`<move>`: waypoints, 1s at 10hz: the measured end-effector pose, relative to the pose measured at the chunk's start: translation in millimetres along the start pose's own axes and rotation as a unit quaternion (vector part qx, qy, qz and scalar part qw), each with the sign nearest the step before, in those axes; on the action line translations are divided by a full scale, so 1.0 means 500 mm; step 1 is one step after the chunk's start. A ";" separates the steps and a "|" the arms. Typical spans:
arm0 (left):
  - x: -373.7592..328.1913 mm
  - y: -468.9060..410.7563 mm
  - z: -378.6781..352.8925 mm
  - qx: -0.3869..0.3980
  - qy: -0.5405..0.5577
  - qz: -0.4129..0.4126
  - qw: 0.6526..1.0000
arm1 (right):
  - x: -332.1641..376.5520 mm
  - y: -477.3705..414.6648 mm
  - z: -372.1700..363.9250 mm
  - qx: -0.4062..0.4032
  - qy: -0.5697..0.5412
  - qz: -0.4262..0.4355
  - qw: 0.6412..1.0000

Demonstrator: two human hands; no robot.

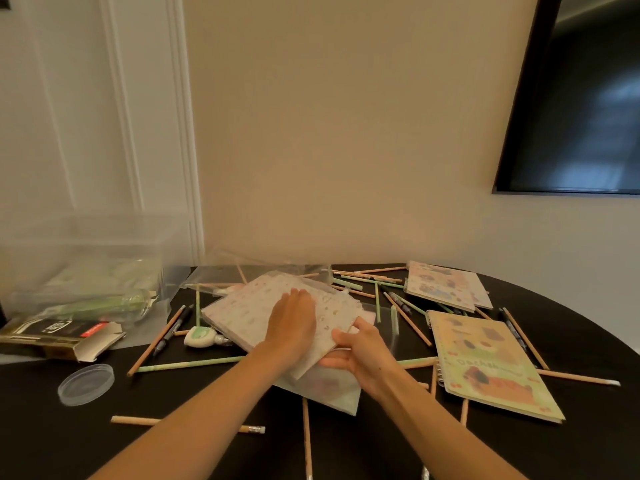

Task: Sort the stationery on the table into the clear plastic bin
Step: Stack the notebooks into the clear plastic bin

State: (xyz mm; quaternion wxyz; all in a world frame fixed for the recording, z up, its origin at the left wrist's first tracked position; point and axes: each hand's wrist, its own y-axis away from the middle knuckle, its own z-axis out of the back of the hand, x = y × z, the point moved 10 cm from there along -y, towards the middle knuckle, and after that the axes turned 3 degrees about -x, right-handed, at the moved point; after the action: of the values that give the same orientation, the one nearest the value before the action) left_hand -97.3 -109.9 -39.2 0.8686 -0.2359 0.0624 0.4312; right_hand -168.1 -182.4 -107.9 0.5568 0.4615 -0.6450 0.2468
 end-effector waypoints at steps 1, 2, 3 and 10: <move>0.001 -0.014 0.023 -0.051 0.060 -0.011 0.997 | 0.015 -0.023 -0.035 -0.007 -0.017 0.011 1.000; -0.003 -0.027 0.048 -0.066 0.058 -0.043 0.995 | 0.042 -0.038 -0.076 -0.026 -0.034 0.047 0.998; -0.016 -0.042 0.056 -0.051 0.034 -0.081 0.995 | 0.051 -0.055 -0.098 -0.055 -0.071 0.060 0.994; -0.017 -0.008 -0.049 0.121 0.103 -0.216 0.963 | -0.063 -0.047 -0.035 -0.082 0.135 -0.047 0.986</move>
State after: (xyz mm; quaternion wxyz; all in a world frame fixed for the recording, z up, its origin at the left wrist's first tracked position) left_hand -96.9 -129.3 -56.5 0.9523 -0.1796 0.1505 0.1957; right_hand -140.6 -168.1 -137.7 0.6857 0.4067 -0.5593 0.2271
